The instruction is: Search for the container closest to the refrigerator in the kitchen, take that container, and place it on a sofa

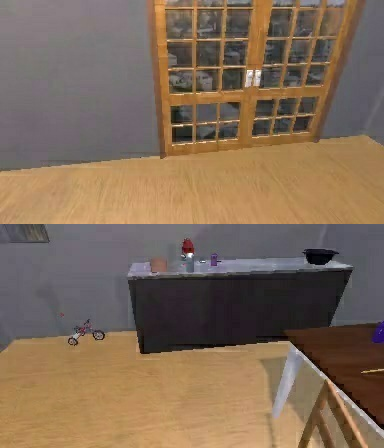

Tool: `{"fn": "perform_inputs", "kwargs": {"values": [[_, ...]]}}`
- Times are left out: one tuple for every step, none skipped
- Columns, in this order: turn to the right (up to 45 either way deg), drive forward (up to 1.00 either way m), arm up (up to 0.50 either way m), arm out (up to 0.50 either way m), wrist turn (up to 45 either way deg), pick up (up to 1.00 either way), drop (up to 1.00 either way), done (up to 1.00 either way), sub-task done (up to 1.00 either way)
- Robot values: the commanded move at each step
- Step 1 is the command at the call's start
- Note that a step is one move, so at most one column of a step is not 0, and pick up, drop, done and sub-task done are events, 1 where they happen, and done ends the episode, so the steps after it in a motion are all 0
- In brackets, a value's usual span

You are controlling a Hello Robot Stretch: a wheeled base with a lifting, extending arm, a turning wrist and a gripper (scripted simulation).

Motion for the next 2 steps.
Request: {"fn": "perform_inputs", "kwargs": {"values": [[45.0, 0.00, 0.00, 0.00, 0.0, 0.00, 0.00, 0.00, 0.00], [30.0, 0.00, 0.00, 0.00, 0.0, 0.00, 0.00, 0.00, 0.00]]}}
